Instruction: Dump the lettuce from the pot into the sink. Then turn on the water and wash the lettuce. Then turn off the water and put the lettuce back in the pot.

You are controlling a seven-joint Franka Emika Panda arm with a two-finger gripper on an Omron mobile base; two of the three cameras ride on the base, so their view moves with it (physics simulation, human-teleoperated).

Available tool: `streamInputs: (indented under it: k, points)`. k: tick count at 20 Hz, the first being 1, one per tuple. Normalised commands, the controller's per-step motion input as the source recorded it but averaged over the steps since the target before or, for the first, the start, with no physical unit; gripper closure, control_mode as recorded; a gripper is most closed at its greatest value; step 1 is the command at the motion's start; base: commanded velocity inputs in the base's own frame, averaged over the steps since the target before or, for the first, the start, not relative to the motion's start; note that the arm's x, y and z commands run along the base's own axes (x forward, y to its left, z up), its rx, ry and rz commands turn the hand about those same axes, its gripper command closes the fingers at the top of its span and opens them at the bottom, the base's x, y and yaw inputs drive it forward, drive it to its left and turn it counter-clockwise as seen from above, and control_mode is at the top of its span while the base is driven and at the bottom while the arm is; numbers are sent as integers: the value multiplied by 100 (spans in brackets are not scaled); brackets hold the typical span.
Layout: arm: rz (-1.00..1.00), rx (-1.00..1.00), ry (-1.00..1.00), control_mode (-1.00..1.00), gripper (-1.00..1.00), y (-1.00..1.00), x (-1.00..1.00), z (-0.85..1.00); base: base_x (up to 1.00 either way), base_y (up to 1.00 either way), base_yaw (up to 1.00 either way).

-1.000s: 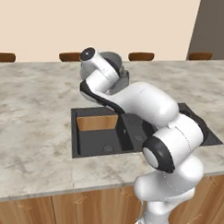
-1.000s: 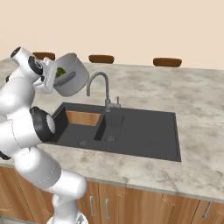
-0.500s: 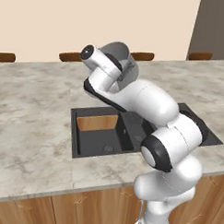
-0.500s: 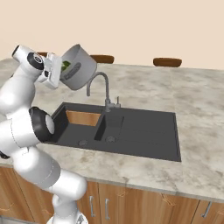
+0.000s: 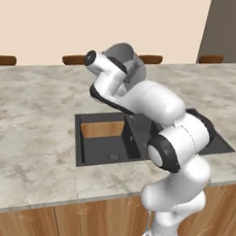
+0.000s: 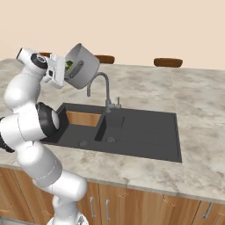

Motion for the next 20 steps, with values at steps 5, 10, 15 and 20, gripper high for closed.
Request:
streamInputs:
  k: [5,10,15,20]
  points:
    - [-2,-13,0,-100,100,-16,0,9,0,0,0]
    - [-4,-4,1,-100,100,-7,3,0,0,0,0]
    - [-23,-4,6,-100,100,0,0,6,0,0,0]
    - [-26,-3,3,-100,100,0,2,14,0,0,0]
